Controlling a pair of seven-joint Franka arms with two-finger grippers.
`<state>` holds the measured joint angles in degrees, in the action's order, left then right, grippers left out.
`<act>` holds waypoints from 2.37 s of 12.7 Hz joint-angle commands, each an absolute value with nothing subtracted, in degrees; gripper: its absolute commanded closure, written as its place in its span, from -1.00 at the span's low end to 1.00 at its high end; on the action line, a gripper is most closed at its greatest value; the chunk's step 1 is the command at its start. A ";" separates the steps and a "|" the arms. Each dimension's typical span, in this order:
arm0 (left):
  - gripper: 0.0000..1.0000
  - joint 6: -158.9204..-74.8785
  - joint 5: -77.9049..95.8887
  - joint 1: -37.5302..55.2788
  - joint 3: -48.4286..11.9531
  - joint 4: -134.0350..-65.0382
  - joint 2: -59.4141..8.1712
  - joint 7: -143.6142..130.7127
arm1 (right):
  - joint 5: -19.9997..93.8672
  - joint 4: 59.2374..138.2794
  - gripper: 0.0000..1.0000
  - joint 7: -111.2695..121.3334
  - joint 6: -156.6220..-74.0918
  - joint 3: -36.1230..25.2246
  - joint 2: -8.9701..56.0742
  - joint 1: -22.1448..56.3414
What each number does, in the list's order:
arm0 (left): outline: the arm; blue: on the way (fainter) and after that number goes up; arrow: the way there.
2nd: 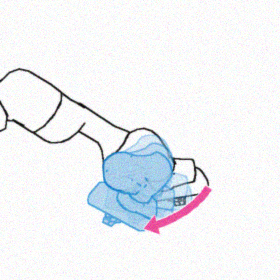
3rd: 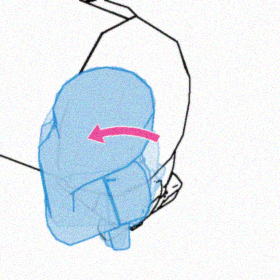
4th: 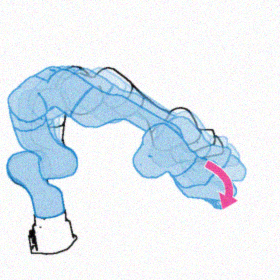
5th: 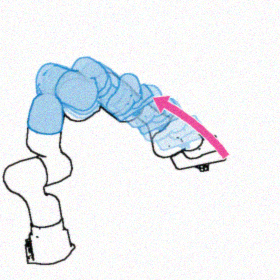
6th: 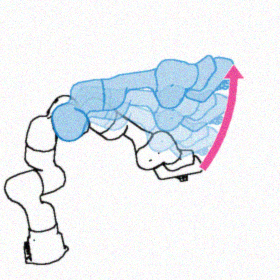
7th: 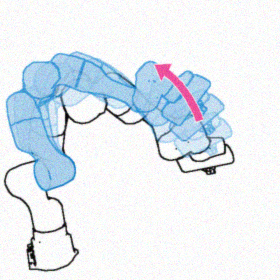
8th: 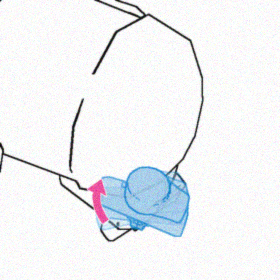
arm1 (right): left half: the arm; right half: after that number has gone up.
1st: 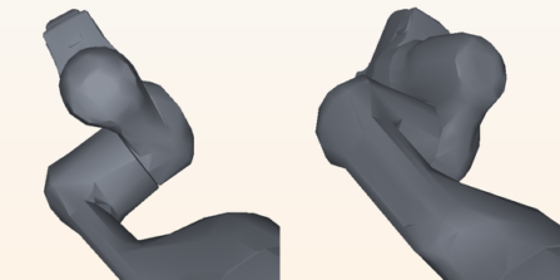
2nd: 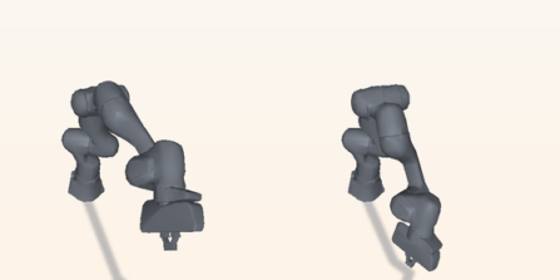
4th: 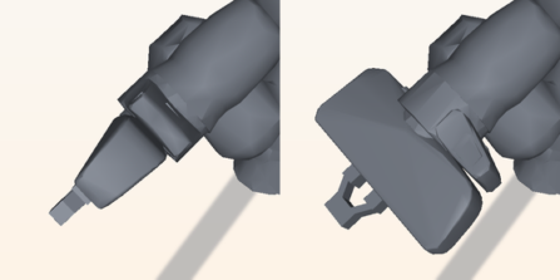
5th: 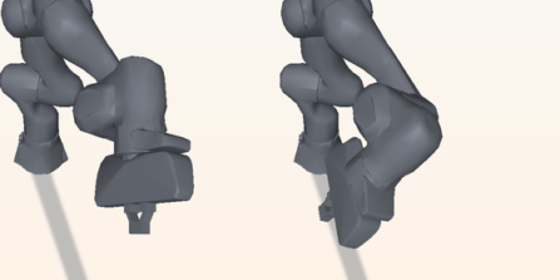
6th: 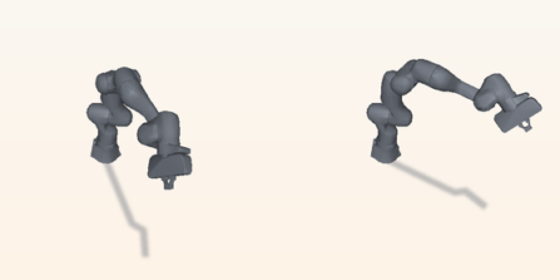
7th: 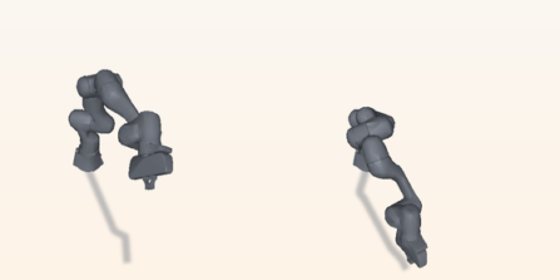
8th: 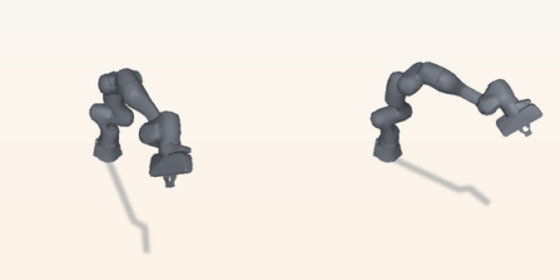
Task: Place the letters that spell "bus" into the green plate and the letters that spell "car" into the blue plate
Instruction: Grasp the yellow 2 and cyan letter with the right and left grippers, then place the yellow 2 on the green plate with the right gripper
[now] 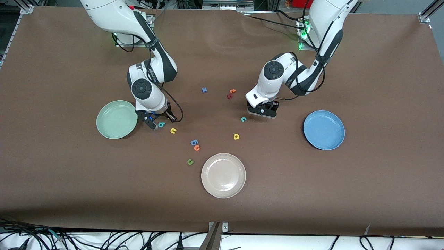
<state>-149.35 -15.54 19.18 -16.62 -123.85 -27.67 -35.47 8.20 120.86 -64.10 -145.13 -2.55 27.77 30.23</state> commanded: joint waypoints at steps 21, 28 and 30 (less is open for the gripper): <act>0.38 -149.33 -17.31 20.21 -16.52 -122.34 -30.06 -38.23 | 8.88 113.64 1.00 -12.42 -114.78 -26.72 23.28 25.06; 0.62 -149.06 -17.23 20.39 -16.52 -122.34 -30.06 -38.58 | 9.23 117.51 1.00 -6.59 -125.24 -26.46 27.86 22.94; 0.74 -148.98 -17.14 20.30 -16.44 -122.34 -30.06 -38.67 | 11.50 117.51 0.53 -6.50 -125.33 -26.28 28.56 22.94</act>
